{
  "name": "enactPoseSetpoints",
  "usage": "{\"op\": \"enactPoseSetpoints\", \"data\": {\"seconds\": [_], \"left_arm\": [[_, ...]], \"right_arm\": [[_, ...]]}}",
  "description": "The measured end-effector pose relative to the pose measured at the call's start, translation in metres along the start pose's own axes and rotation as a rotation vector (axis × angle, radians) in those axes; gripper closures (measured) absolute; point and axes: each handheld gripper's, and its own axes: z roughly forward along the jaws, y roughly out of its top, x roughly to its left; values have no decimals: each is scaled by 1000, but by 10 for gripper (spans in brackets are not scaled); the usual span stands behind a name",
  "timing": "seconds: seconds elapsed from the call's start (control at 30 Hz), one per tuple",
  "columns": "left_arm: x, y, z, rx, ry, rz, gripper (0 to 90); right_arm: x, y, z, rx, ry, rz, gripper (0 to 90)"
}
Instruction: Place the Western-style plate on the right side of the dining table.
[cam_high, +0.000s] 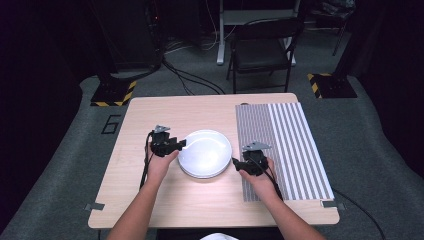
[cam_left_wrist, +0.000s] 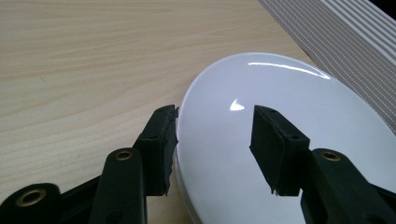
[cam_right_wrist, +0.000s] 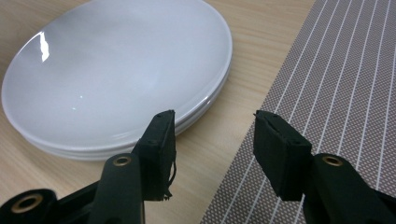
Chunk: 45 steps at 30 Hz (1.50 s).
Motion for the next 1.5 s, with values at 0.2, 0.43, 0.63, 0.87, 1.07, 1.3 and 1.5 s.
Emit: {"op": "enactPoseSetpoints", "data": {"seconds": [0.2,0.43,0.63,0.87,1.07,1.3,1.5], "left_arm": [[1,-3,-1,-2,-9,-26,521],[8,-8,-3,-14,-18,-81,520],[12,-12,-2,-3,-34,-129,552],[17,-15,2,19,-66,-183,592],[18,-18,4,32,-84,-208,615],[18,-20,5,50,-87,-205,615],[18,-22,5,54,-92,-216,612]], "right_arm": [[0,10,7,-13,-7,22,510],[1,26,20,-6,30,76,530],[3,30,30,17,15,78,533],[4,31,37,31,8,78,532],[1,30,43,43,16,102,530],[1,30,46,48,7,96,502],[1,30,48,60,2,86,503]]}}
